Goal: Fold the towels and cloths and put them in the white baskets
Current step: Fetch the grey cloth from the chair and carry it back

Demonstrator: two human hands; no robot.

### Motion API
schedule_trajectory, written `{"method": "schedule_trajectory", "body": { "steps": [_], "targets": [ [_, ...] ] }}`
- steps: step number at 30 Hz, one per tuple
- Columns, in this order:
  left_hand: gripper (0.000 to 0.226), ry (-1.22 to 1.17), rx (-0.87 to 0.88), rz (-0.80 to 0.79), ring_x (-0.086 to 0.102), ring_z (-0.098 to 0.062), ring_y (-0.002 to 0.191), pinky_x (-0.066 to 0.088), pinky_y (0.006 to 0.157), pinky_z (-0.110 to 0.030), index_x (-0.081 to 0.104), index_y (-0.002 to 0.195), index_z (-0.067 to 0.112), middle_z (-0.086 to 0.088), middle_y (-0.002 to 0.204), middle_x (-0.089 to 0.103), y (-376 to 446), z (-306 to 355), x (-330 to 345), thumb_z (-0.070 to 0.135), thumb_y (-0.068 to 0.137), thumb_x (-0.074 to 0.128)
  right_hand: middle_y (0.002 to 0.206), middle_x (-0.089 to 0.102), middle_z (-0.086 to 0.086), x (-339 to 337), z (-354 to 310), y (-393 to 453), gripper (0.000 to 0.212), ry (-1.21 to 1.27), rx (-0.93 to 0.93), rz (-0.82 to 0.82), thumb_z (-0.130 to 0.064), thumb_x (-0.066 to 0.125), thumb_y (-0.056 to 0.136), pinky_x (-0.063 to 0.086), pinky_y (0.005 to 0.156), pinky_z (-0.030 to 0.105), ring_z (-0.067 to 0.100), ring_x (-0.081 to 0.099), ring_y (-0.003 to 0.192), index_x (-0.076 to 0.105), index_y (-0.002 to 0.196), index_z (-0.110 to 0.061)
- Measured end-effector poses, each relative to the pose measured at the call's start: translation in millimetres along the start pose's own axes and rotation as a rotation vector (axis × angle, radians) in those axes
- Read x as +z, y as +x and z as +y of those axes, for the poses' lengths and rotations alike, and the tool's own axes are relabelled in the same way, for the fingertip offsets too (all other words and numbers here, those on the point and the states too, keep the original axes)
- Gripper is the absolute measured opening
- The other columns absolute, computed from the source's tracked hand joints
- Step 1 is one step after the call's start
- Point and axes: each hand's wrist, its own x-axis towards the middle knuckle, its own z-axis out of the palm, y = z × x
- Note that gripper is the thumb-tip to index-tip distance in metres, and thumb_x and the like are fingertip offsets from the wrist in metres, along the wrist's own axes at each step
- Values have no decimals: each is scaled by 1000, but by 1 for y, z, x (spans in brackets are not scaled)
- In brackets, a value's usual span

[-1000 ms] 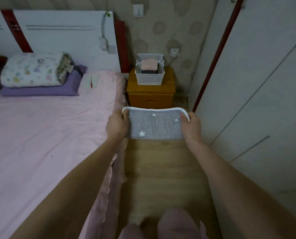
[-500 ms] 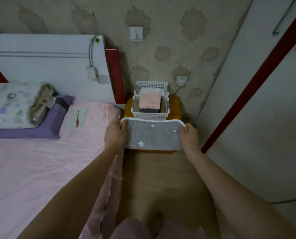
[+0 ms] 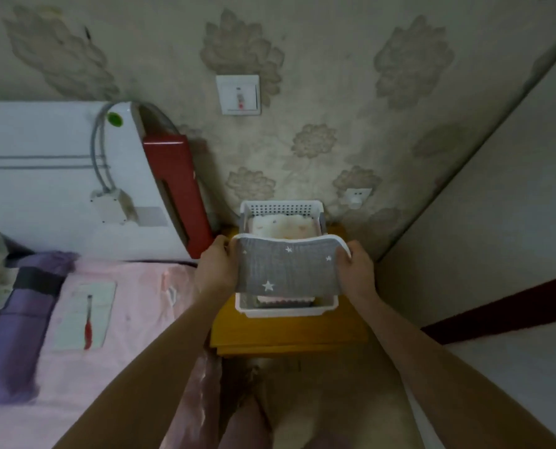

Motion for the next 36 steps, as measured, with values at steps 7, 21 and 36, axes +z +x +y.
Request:
{"method": "schedule_trajectory", "body": {
  "steps": [7, 21, 36],
  "targets": [
    [30, 162, -29, -18, 56, -34, 81, 36, 68, -37, 50, 98, 11, -15, 93, 62, 152, 6, 67, 32, 103, 29, 100, 64, 18, 73, 10, 169, 31, -295, -50, -15, -29, 39, 103, 51, 73, 43, 35, 62, 90, 55, 113, -5],
    [35, 211, -23, -45, 59, -39, 92, 33, 69, -38, 47, 119, 9, -19, 102, 63, 253, -25, 189, 35, 104, 28, 104, 62, 25, 173, 96, 280, 37, -366, -63, -70, -28, 40, 103, 42, 57, 33, 32, 62, 78, 47, 128, -2],
    [48, 340, 419, -133, 47, -39, 127, 40, 106, -49, 50, 134, 0, -22, 135, 52, 245, -43, 226, 29, 99, 38, 137, 49, 19, 198, 95, 273, 43, -580, -554, -206, -21, 51, 93, 38, 106, 46, 36, 46, 128, 49, 133, -6]
  ]
}}
